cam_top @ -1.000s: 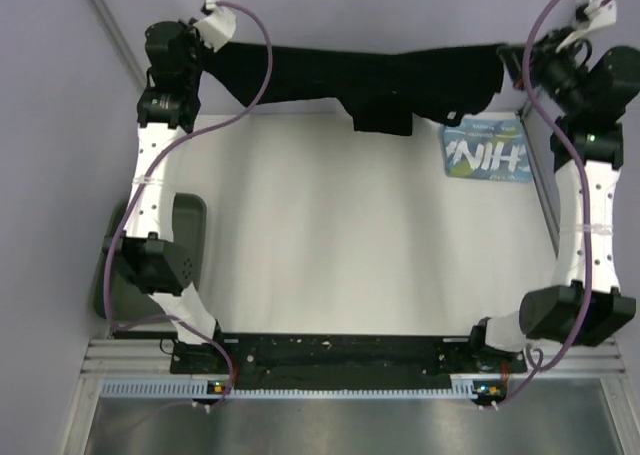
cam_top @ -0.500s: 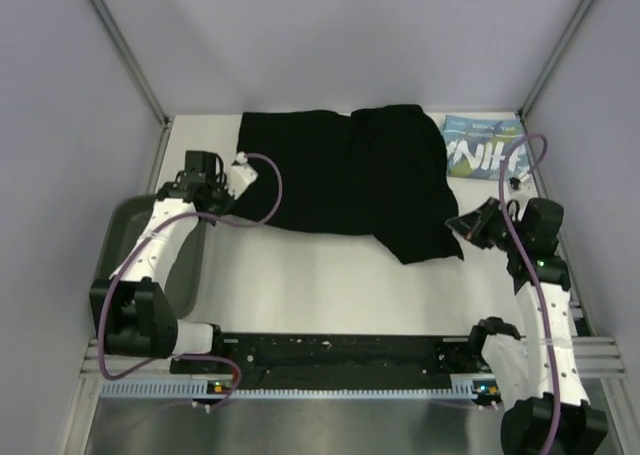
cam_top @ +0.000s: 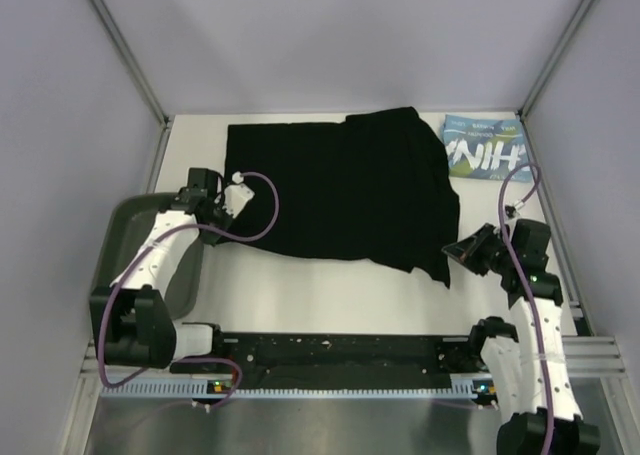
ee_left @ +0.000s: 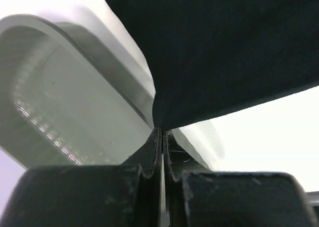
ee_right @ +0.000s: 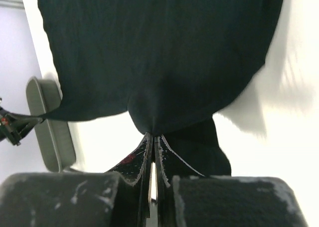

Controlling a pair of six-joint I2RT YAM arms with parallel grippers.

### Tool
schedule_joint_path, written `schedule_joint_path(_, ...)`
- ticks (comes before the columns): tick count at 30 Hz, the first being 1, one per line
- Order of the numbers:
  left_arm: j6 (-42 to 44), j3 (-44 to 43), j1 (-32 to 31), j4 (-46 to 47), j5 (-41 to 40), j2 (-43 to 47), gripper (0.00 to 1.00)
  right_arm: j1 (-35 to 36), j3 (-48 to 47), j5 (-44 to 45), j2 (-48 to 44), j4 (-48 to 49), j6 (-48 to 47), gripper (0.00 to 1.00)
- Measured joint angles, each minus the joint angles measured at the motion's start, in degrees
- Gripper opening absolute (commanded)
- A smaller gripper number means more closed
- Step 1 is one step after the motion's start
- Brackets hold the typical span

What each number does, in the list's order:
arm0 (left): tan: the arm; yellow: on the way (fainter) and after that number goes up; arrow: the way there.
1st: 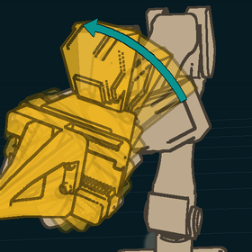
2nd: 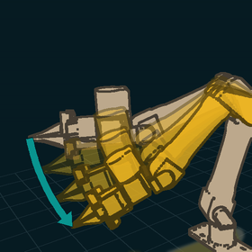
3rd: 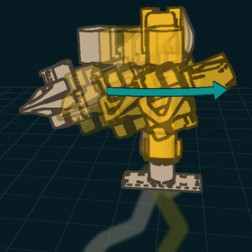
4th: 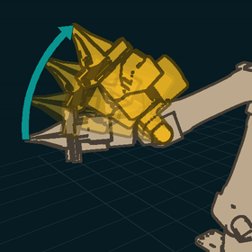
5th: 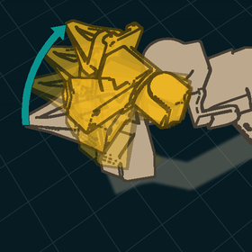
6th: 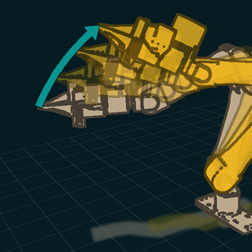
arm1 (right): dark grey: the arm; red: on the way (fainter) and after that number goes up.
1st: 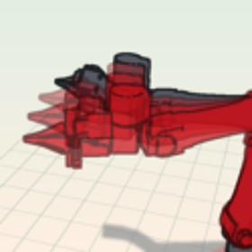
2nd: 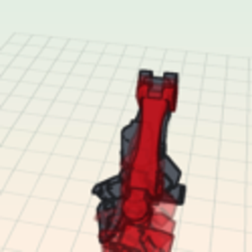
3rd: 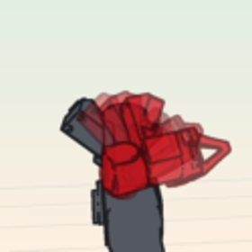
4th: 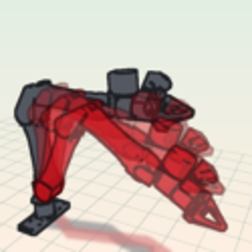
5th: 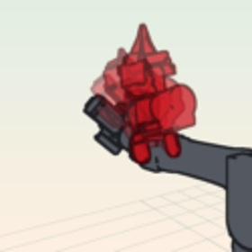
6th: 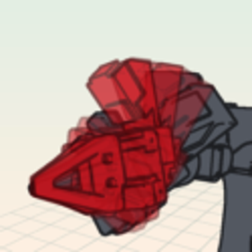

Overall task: Fold and stack the t-shirts
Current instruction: Fold the flattened tshirt in 1/3 of the way

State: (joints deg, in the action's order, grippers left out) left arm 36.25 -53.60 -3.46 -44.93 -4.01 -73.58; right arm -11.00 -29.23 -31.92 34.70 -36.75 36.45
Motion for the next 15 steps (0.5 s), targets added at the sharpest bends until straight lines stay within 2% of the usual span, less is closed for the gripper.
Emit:
schedule_joint_path(2, -0.2, -1.5, 0.0, 0.7, -0.3, -1.8, 0.00, 0.0, 0.0, 0.7, 3.9, 4.6, -0.3, 0.00)
schedule_joint_path(9, -0.6, -9.1, 0.0, 8.4, -1.4, -11.3, 0.00, 0.5, -2.1, 1.2, 26.1, 26.4, -0.4, 0.00)
schedule_joint_path(15, -0.9, -13.6, 0.0, 13.1, -3.2, -19.4, 0.00, 1.3, -7.5, -0.5, 41.3, 41.7, -0.4, 0.00)
